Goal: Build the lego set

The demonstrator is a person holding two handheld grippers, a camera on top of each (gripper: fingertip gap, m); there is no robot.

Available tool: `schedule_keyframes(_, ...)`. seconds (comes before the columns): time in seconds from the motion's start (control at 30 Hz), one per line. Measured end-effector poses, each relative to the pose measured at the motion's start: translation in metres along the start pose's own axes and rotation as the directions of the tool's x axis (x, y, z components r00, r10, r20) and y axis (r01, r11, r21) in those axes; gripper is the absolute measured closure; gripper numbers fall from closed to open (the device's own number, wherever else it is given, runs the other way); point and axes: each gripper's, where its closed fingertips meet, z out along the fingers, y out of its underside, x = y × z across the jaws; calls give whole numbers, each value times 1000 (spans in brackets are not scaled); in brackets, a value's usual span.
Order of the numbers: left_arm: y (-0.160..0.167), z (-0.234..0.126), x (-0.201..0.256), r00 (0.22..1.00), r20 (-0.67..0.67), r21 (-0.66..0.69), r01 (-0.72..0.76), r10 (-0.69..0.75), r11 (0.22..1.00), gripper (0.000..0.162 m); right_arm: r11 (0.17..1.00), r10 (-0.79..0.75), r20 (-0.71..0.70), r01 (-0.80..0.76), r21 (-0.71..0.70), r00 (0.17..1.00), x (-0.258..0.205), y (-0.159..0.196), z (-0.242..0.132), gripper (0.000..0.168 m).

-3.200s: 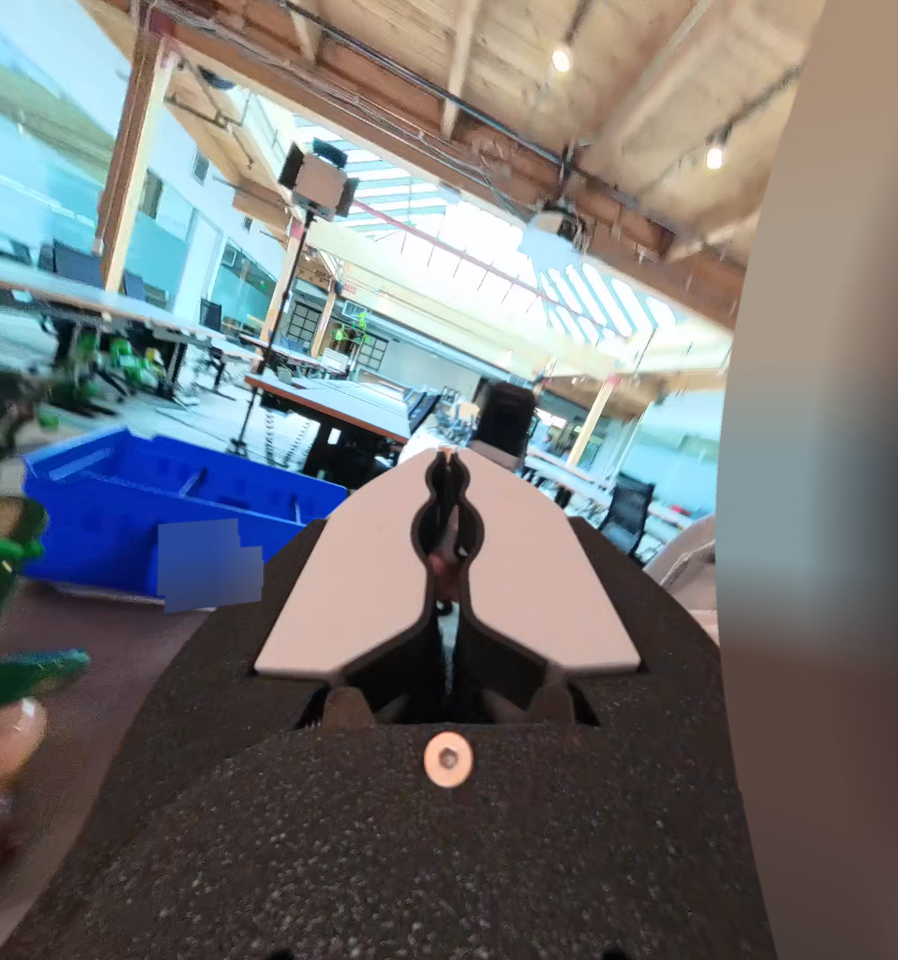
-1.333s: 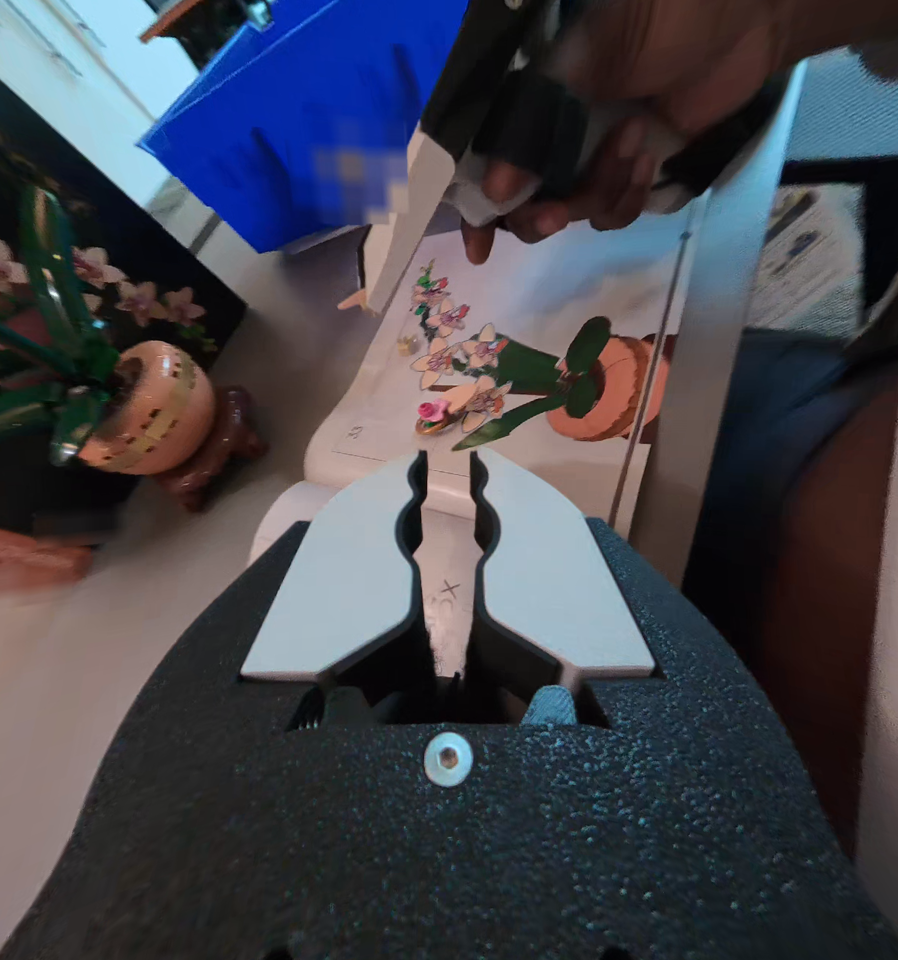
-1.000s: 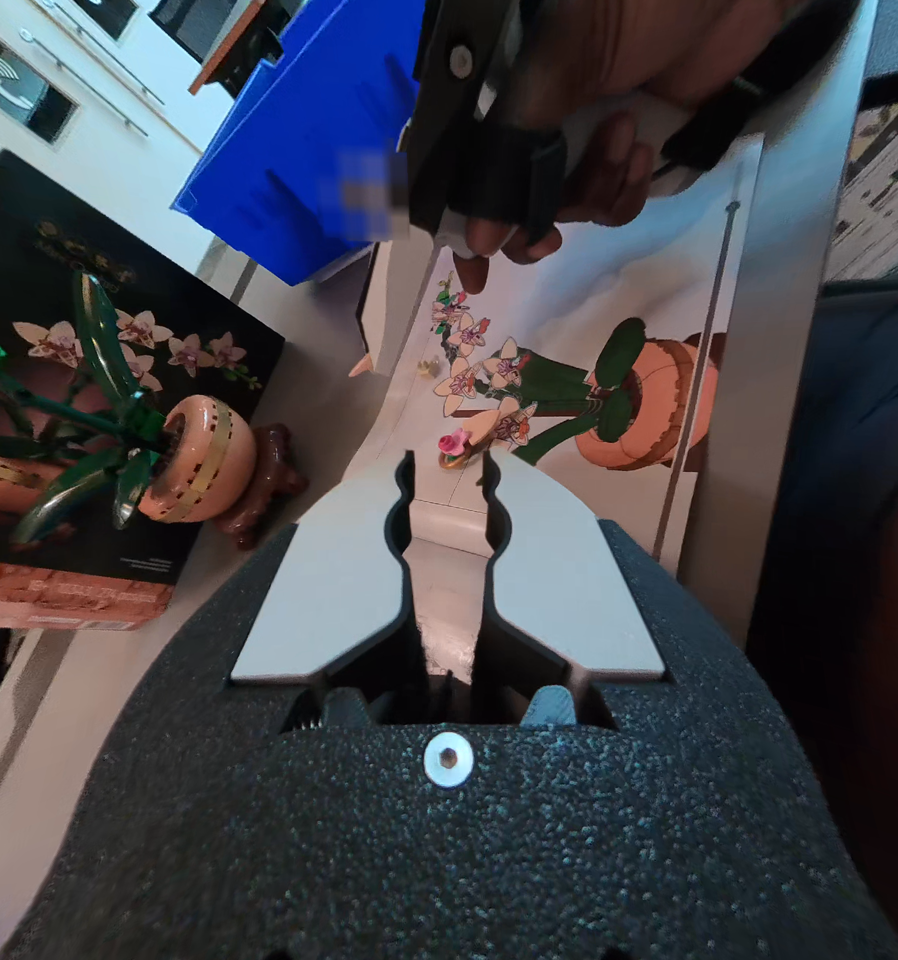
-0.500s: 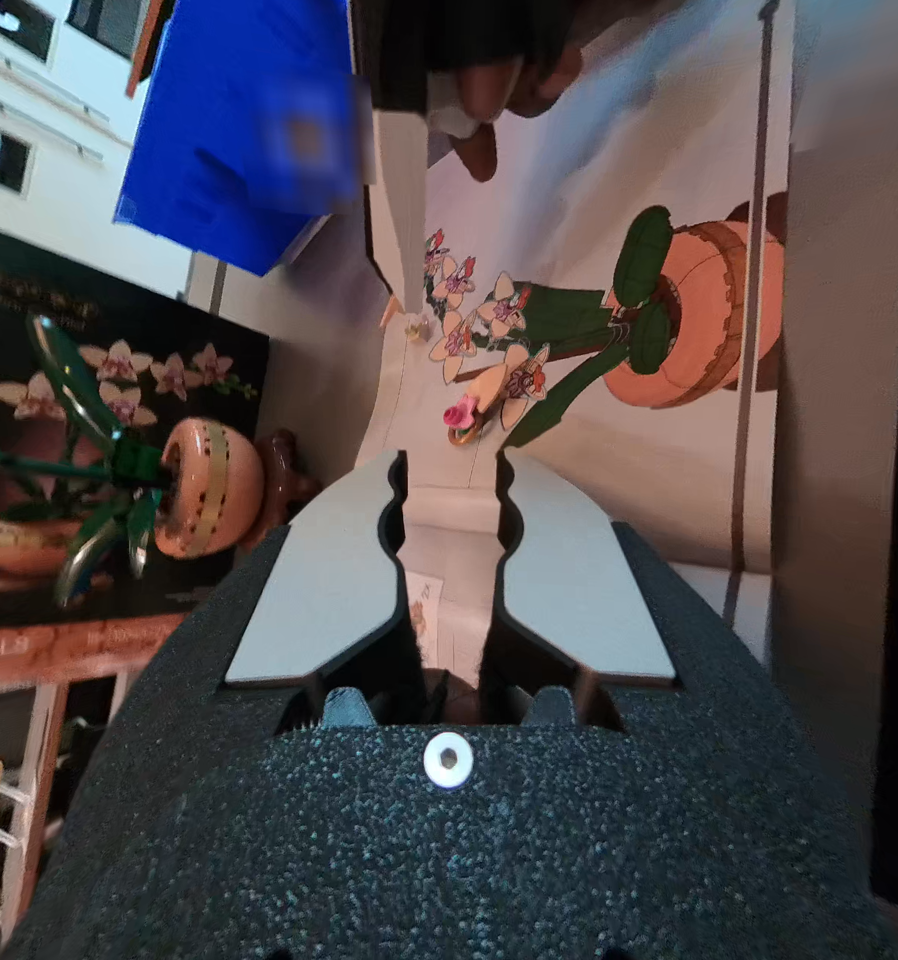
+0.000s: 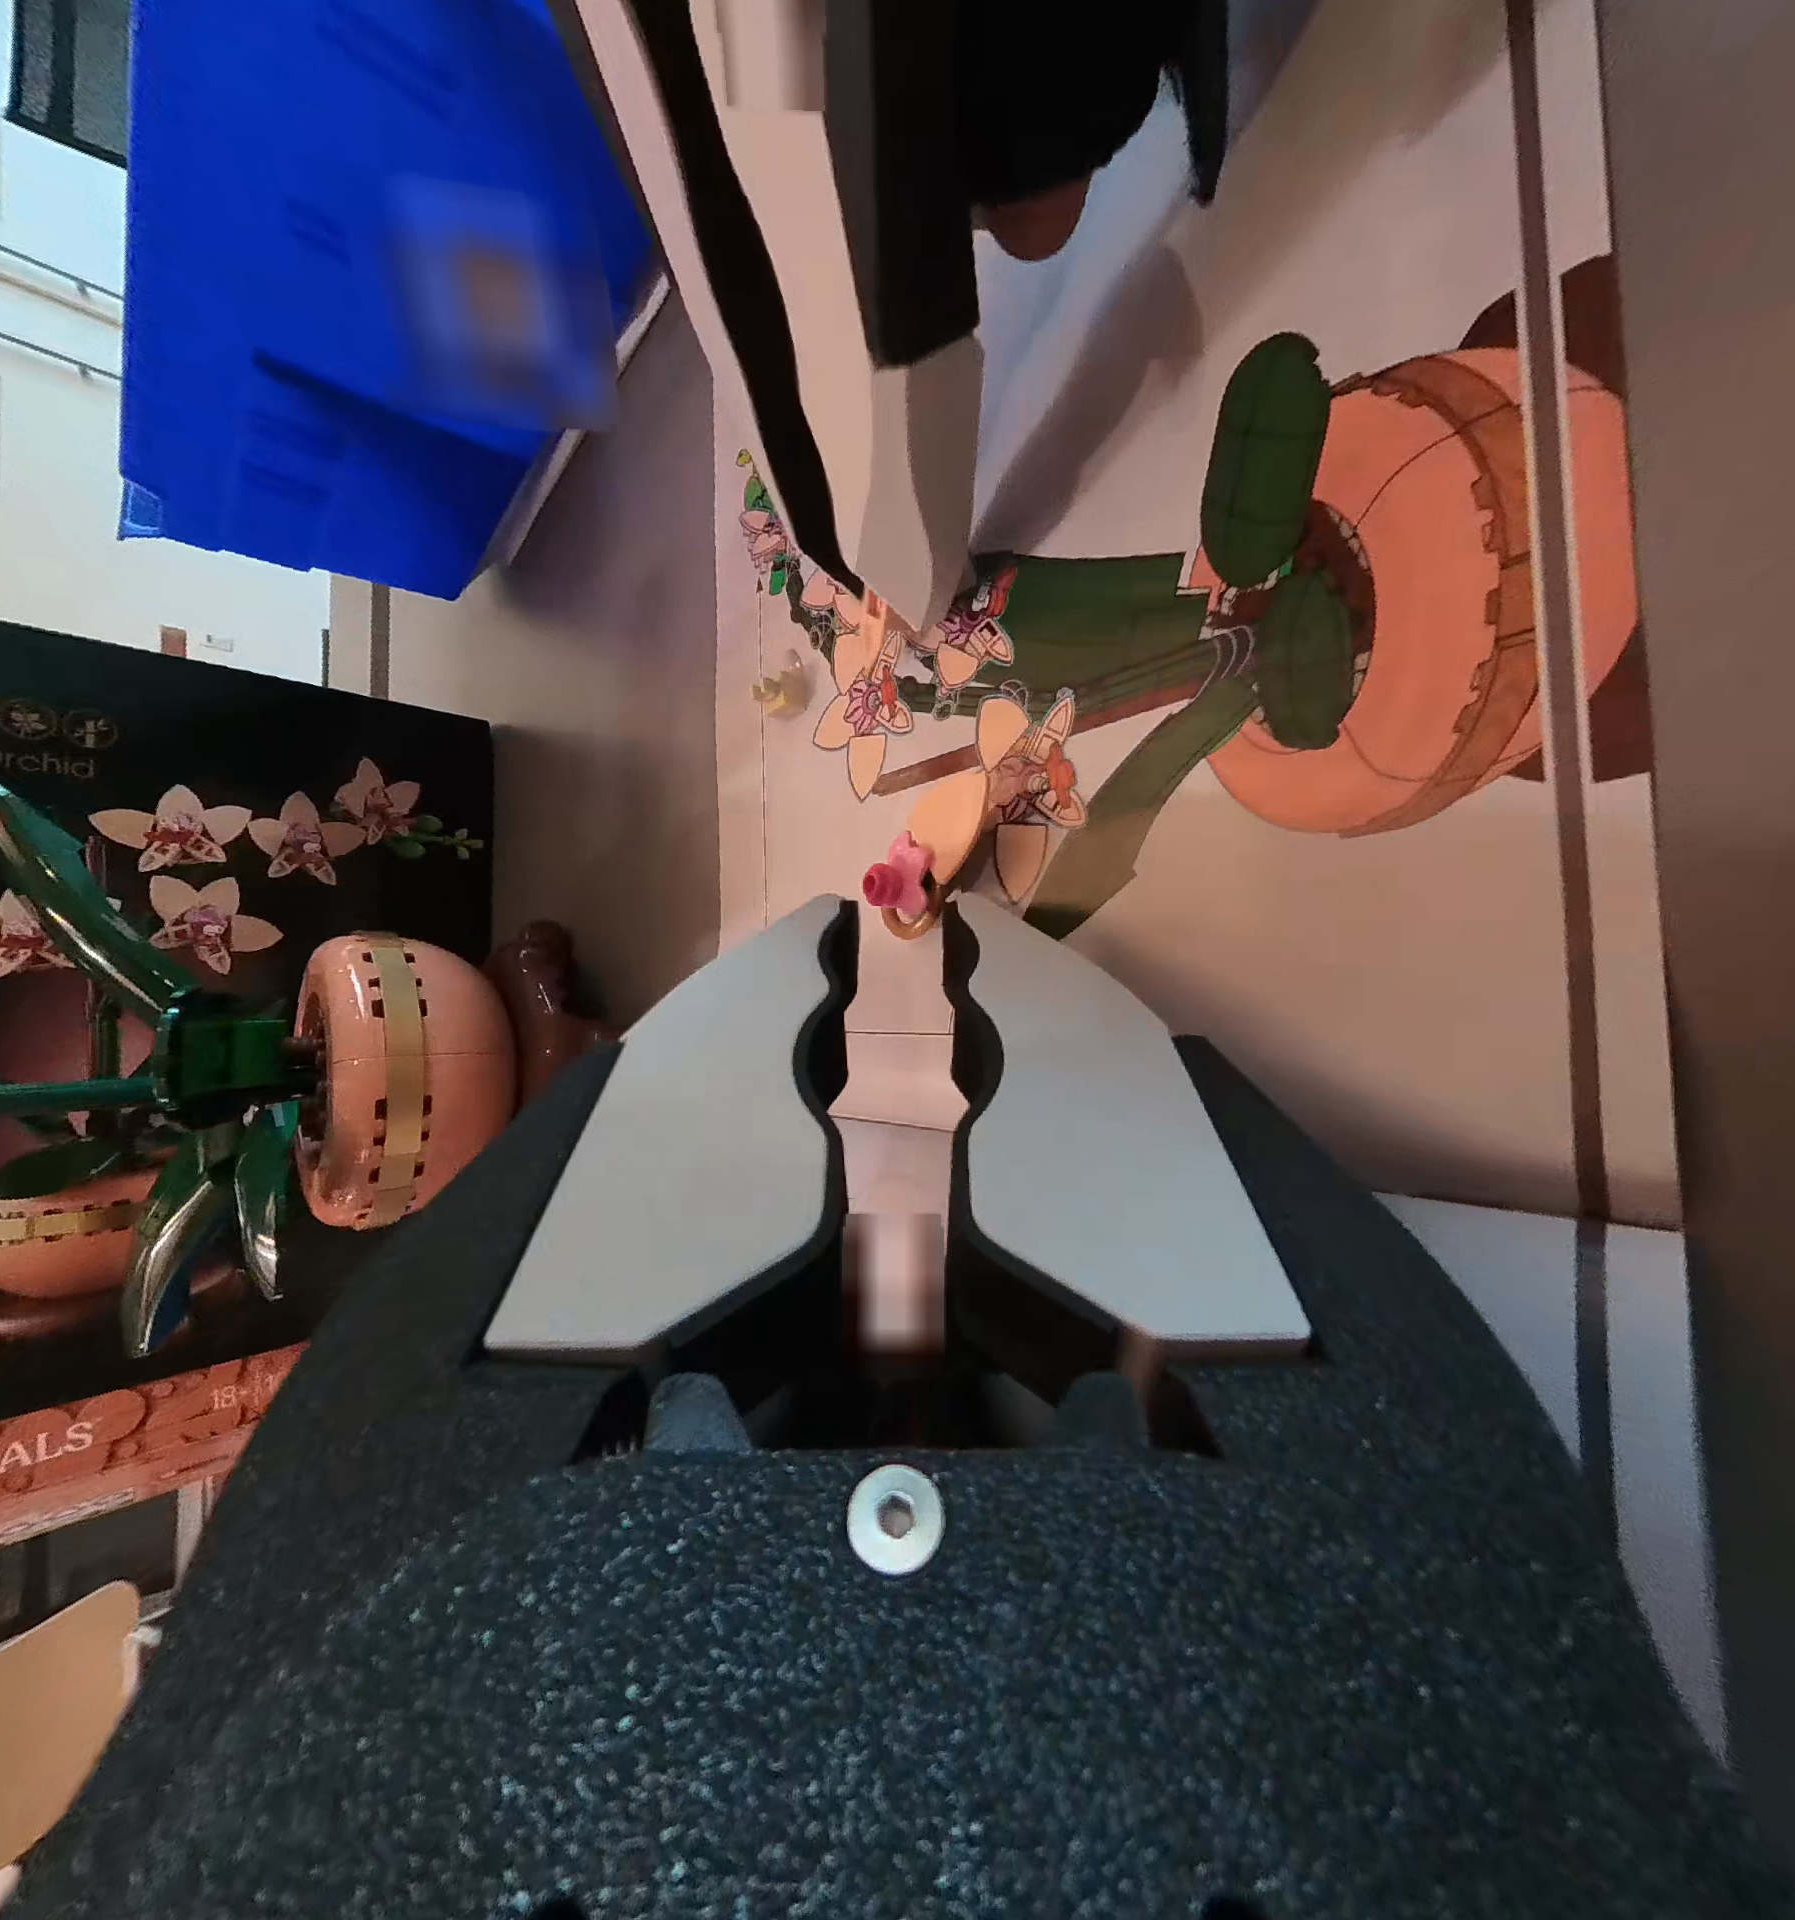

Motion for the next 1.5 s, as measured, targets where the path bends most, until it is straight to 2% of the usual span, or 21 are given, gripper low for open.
schedule_keyframes(0.33,3,-5,-2,998,17,15,57,-57,998,144,999,28,-2,-28,-25,1000,0,3,-1,156)
schedule_keyframes(0.63,7,-8,-2,995,24,21,94,-95,995,144,995,87,70,-84,-55,994,-5,4,-3,143)
schedule_keyframes(0.73,8,-10,-3,993,30,23,110,-111,994,144,998,48,36,-46,-36,998,-2,-1,-9,140)
schedule_keyframes(0.83,7,-15,-1,985,-4,58,173,-173,983,143,990,-119,39,115,78,992,-13,-23,-22,140)
schedule_keyframes(0.97,1,-29,-1,943,-82,137,331,-322,934,144,886,-443,-32,443,136,896,-35,-33,-21,139)
schedule_keyframes(1.07,-4,-41,-3,906,-110,189,422,-408,887,145,818,-551,-138,565,108,823,-41,-29,-8,142)
schedule_keyframes(1.27,-2,-48,-2,869,-130,222,495,-478,840,145,680,-705,-290,733,-15,647,-42,-24,3,144)
schedule_keyframes(1.37,-1,-49,-5,864,-120,228,504,-490,833,145,632,-745,-320,773,-59,585,-40,-23,7,151)
schedule_keyframes(1.43,-2,-50,-6,861,-113,240,509,-497,827,145,607,-767,-340,788,-106,545,-35,-23,9,162)
schedule_keyframes(1.5,-2,-50,-9,861,-93,250,506,-500,825,144,577,-786,-361,805,-135,502,-32,-24,11,164)
